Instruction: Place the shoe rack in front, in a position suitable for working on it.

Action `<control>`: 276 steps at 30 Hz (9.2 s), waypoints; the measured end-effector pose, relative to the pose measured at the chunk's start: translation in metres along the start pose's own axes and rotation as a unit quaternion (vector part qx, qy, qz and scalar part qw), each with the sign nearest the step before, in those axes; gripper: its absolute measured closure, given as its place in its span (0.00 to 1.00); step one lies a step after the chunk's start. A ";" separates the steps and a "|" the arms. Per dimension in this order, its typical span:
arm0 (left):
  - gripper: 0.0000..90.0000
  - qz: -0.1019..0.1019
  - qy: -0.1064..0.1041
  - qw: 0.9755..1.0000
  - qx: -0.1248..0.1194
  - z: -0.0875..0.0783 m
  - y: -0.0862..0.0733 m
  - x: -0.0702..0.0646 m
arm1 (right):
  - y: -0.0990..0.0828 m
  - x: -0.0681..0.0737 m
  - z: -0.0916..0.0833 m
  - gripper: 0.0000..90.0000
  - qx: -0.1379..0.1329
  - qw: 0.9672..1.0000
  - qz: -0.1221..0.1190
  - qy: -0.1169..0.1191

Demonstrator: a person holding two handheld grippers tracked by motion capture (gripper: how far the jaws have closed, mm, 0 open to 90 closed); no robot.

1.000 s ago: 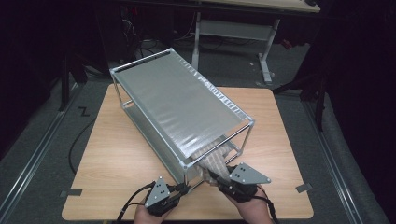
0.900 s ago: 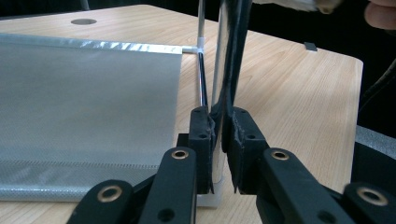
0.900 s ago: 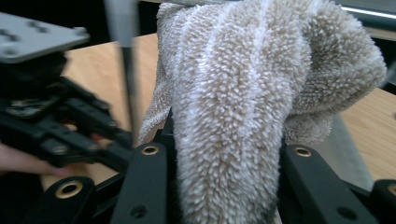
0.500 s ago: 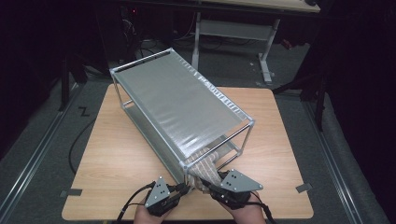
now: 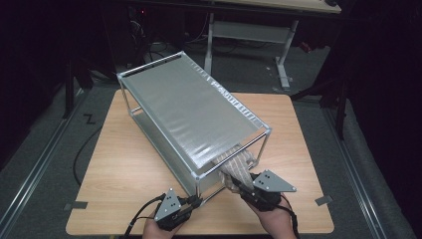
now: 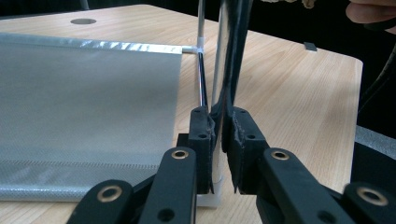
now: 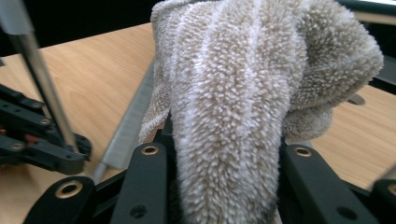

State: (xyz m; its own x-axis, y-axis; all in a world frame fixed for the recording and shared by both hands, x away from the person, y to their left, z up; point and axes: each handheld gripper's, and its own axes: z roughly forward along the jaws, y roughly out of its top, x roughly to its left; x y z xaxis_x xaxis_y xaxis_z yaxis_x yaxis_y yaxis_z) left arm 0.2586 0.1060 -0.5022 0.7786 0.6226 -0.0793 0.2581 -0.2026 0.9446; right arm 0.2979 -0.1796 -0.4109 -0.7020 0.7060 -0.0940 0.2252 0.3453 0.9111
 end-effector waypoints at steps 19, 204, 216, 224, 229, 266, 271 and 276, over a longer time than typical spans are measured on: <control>0.89 -0.005 -0.003 1.000 -0.001 0.000 0.000 0.000 | -0.055 -0.040 -0.018 0.73 0.073 0.993 0.041 -0.086; 0.89 -0.057 0.160 0.985 0.024 -0.048 -0.004 0.057 | -0.068 -0.050 0.026 0.76 0.108 0.994 0.003 -0.029; 0.89 -0.044 0.122 0.991 0.028 -0.023 0.003 0.053 | -0.084 -0.044 -0.017 0.75 0.119 0.989 0.040 -0.077; 0.89 -0.043 0.114 0.992 0.026 -0.020 0.003 0.051 | -0.092 -0.047 -0.013 0.73 0.140 0.982 0.063 -0.107; 0.89 -0.042 0.112 0.993 0.023 -0.021 0.002 0.050 | -0.088 -0.047 -0.014 0.73 0.127 0.984 0.065 -0.111; 0.89 -0.032 0.101 0.994 0.024 -0.020 0.001 0.046 | -0.094 -0.054 -0.009 0.73 0.151 0.982 0.084 -0.072; 0.89 -0.031 0.102 0.994 0.024 -0.020 0.001 0.046 | -0.087 -0.051 -0.014 0.73 0.133 0.985 0.070 -0.087; 0.89 -0.030 0.102 0.994 0.023 -0.020 0.000 0.046 | -0.066 -0.048 -0.028 0.73 0.081 0.989 0.055 -0.111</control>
State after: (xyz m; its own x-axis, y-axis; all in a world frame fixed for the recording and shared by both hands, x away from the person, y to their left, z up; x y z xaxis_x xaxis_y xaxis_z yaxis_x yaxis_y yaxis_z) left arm 0.2827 0.1494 -0.4990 0.6295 0.7744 -0.0640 0.3300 -0.1919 0.9243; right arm 0.2978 -0.2530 -0.4550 -0.5058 0.8569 -0.0996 0.4102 0.3405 0.8461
